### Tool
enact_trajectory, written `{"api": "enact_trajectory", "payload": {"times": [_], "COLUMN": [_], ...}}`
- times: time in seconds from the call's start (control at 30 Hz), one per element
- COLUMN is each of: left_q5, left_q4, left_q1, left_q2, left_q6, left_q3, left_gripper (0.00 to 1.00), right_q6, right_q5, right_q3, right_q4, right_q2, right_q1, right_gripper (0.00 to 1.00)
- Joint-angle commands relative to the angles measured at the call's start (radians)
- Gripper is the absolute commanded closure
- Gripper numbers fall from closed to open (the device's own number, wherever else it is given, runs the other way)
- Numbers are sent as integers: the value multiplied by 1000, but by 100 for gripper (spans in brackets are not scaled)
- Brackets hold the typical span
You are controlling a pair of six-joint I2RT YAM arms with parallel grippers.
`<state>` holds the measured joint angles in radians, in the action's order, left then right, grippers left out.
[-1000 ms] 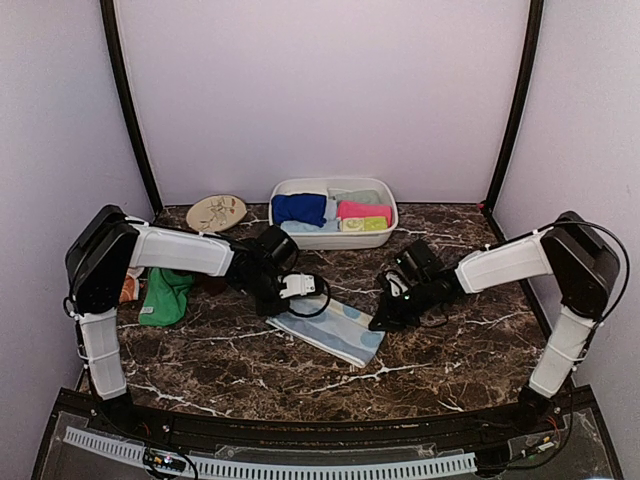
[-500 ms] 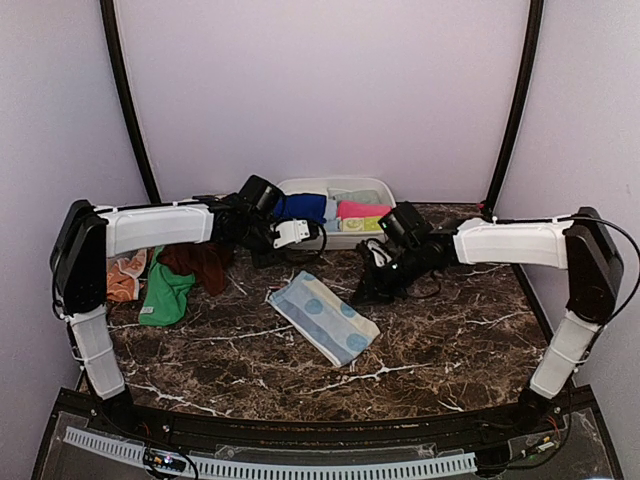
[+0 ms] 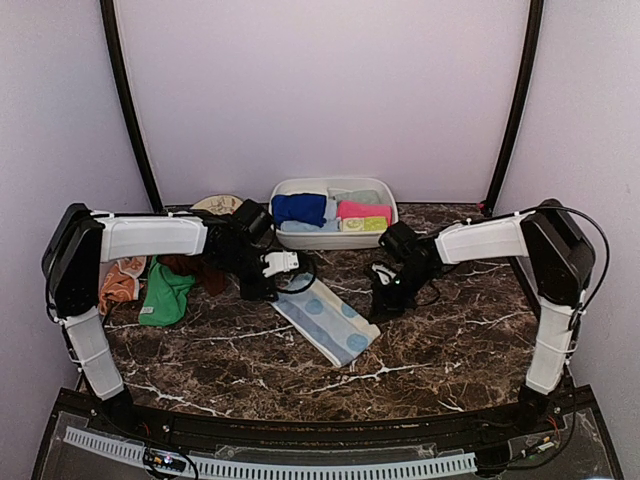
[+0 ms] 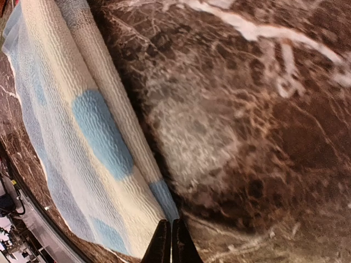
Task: Roll the towels
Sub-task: Rotate the towel at the center of the board.
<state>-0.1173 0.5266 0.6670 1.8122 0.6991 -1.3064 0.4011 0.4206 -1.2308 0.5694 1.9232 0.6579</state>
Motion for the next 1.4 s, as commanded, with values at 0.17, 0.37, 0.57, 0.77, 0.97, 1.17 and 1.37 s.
{"api": "enact_trajectory", "payload": {"times": [0.17,0.37,0.57,0.77,0.97,1.17,1.37], "left_q5": [41,133,243,272,136,-90,-156], "left_q4": [-50,-136,-216,-204,-64,43,-5], "left_q1": [20,20,20,16,-20,45,188], "left_q2": [130,181,202,182,36,-41,-59], "left_q6": [-43,-49,-32,-5,3,-11,-9], "left_q3": [-39,-36,-58,-103,-148,-117,-15], "left_gripper": [66,69,70,56,26,37,47], "right_q6": [38,91,162,238,60,-71,-142], "right_q5": [-8,25,23,9,-42,57,97], "right_q3": [187,271,338,350,195,-166,-646], "right_q4": [-113,-190,-255,-285,-78,-11,119], "right_q2": [-136,-147,-195,-249,-359,-79,324], "right_q1": [-20,18,107,222,128,42,23], "right_gripper": [97,98,99,99,92,93,97]}}
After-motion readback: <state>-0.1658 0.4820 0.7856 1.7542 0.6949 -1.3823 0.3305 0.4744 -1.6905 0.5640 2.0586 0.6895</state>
